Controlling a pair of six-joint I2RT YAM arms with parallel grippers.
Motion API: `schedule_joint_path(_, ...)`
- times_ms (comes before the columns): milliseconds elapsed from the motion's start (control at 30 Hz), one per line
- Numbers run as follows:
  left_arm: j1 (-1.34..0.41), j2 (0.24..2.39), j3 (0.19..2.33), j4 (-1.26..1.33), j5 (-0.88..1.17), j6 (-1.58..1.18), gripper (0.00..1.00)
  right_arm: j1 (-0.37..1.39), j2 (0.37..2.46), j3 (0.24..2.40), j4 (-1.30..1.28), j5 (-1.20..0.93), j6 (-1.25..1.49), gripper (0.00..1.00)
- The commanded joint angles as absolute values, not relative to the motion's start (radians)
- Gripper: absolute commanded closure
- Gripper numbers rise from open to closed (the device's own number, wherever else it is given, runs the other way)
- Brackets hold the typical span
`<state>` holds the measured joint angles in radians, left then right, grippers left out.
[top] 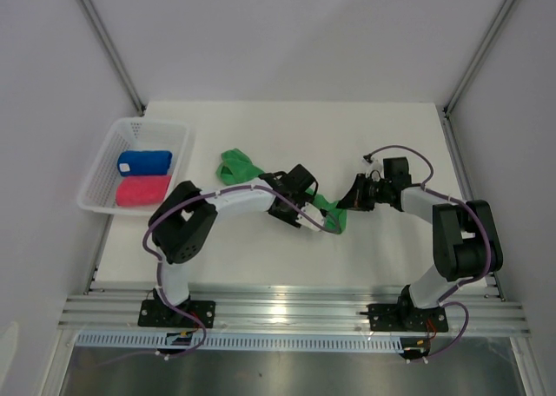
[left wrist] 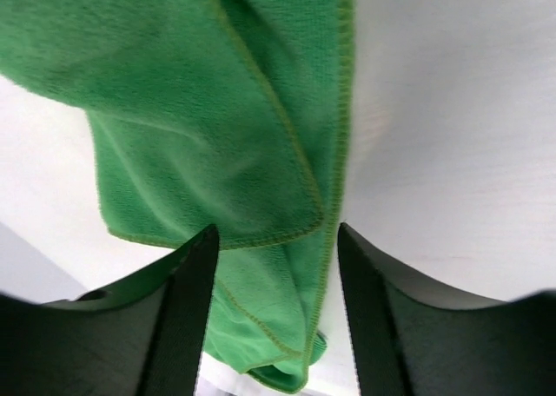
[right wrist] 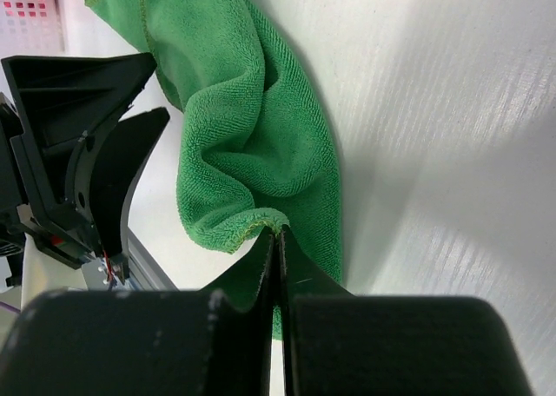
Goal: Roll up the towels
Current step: Flatten the towel
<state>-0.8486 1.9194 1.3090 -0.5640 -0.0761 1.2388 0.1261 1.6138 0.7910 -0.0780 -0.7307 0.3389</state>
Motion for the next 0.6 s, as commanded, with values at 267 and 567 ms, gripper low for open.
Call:
schedule_joint_path(267,-0.854,1.974,1.345,-0.531,-0.100,1.239,0.46,0.109,1.631,0.816,-0.069,-0.761,0.334,1.00)
schedule_joint_path(567,-0.851,1.977,1.399,-0.594,-0.069,1.215,0.50,0.109,1.644,0.821,-0.069,-0.767,0.334,1.00)
